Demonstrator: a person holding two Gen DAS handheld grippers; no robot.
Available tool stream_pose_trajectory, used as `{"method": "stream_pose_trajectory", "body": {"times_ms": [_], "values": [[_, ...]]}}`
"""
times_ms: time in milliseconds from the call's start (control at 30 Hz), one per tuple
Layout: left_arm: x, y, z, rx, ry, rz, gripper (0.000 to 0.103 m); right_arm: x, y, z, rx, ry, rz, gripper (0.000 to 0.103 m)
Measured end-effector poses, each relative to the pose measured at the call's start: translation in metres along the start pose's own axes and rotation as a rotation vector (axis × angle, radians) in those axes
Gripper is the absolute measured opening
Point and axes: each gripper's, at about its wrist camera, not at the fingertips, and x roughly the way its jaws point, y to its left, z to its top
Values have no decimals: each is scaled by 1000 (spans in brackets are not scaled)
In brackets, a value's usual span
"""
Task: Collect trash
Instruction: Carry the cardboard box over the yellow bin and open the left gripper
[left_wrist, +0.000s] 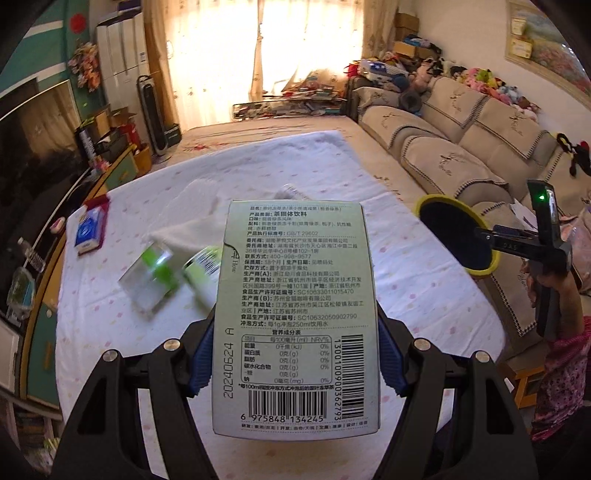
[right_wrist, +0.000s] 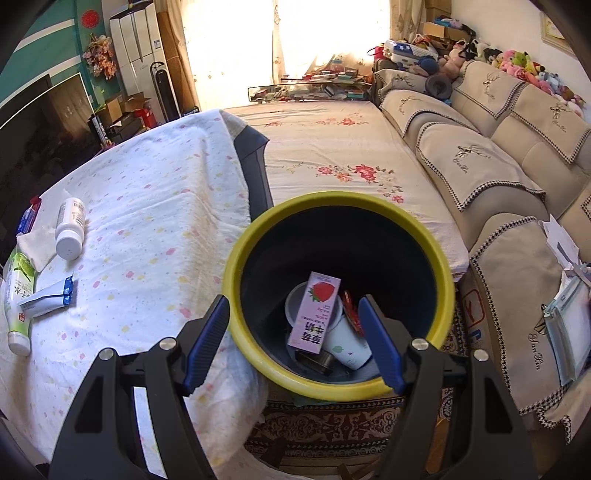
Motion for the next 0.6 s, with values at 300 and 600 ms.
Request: {"method": "stream_pose_trajectory", "body": {"times_ms": [300,600], "values": [[66,-126,85,224,4,-209,71,-19,-60,-15,93,-28,-65,69],[190,-242,129,327,181,-315,71,-24,-114,-35,181,-11,-121,69]]}}
